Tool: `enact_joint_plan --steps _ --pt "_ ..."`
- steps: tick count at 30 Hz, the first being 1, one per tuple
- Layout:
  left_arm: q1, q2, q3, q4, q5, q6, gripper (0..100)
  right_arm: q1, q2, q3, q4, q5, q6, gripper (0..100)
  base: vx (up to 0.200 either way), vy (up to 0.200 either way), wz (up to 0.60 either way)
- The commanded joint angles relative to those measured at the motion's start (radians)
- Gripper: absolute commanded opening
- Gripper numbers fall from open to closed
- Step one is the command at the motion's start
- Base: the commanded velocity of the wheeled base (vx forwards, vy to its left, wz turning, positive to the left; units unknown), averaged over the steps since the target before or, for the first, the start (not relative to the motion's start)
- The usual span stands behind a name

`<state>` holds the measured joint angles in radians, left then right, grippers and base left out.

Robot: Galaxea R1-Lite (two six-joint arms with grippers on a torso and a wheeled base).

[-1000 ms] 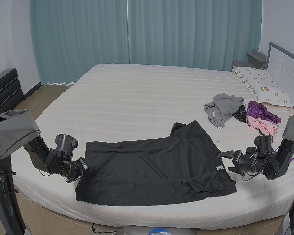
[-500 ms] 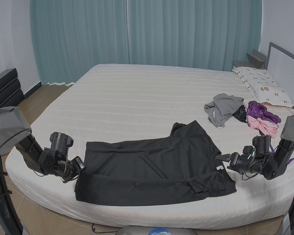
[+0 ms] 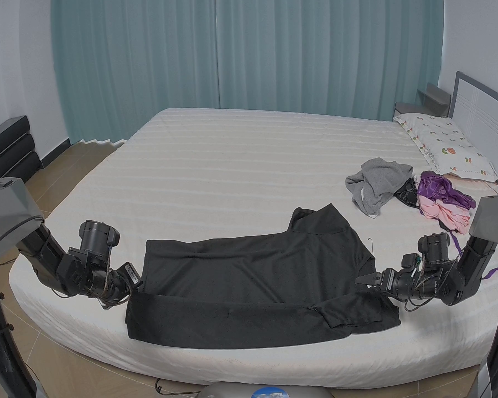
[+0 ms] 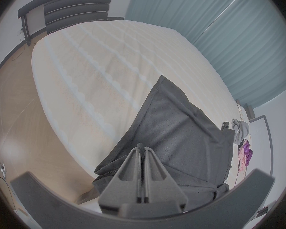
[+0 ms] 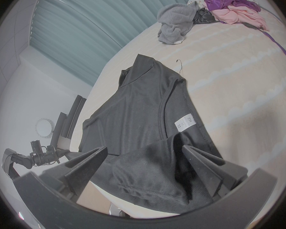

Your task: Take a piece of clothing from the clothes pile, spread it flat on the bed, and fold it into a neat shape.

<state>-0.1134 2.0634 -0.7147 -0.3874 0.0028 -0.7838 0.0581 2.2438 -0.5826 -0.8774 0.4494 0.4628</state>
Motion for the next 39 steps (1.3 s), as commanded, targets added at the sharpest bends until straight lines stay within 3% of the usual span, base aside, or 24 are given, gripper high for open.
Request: enact_joint_plan --steps 1,20,21,39 --pt "0.000 -0.014 0.001 -0.001 0.000 0.000 0 0.014 -0.004 0.000 0.017 0.000 0.000 100 0.000 0.000 0.00" --pt "0.001 -0.022 0.001 -0.001 0.000 0.000 0 0.028 0.065 -0.164 0.175 -0.009 0.002 100 0.000 0.000 0.00" --pt "0.001 -0.022 0.001 -0.001 0.000 0.000 0 0.028 0.065 -0.171 0.186 -0.009 0.002 0 0.000 0.000 0.00" --pt "0.003 -0.126 0.052 0.002 -0.001 0.000 0 -0.014 -0.052 -0.079 0.219 0.002 0.011 0 0.000 0.000 0.00"
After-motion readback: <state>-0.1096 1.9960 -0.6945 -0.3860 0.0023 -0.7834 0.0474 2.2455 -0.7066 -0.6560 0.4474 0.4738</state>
